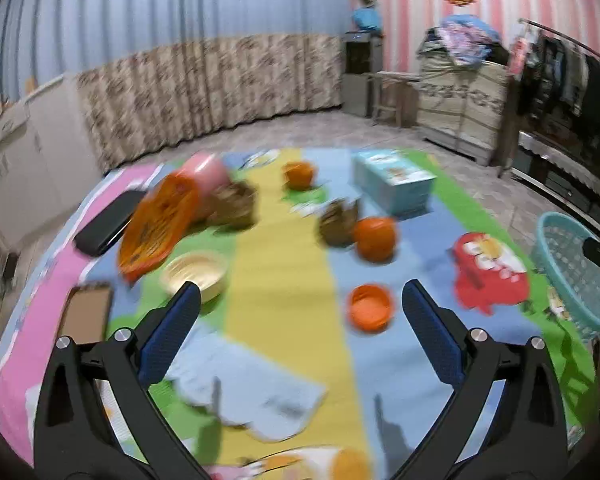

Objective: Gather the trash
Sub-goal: 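Move both tools back over the mat toward the receipt and orange lid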

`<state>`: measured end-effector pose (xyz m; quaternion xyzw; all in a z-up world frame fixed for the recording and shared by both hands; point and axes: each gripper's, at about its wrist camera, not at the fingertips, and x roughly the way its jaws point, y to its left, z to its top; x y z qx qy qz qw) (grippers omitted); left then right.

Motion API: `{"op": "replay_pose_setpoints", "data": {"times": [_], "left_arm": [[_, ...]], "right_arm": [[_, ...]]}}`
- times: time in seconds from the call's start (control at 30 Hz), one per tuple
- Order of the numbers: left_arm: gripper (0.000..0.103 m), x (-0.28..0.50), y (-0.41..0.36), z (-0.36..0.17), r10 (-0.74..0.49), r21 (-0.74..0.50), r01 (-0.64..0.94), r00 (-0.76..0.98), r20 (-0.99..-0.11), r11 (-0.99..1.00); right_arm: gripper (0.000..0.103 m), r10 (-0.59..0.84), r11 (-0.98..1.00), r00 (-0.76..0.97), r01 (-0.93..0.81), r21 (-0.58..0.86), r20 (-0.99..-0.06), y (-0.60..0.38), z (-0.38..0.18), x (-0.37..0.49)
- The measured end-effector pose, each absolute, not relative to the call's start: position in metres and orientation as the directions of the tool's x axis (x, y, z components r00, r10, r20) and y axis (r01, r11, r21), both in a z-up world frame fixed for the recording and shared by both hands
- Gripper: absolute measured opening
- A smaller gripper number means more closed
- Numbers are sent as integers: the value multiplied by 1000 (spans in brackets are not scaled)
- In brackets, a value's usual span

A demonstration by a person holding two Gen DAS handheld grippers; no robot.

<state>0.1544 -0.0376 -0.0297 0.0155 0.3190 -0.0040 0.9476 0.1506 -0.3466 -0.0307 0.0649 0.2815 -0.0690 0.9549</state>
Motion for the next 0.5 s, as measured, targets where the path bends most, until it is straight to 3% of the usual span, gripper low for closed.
{"op": "replay_pose_setpoints", "data": {"times": [0.17,0.5], "left_arm": [[97,148,-1,-46,55,32,-45,761,-646,998],[97,139,15,-71,17,-22,-48,689,-724,999]], "right_arm": [[96,-65,989,819,129,72,-570,-322,-40,152],[97,-48,995,806,93,46,-590,-306,-48,156]]}}
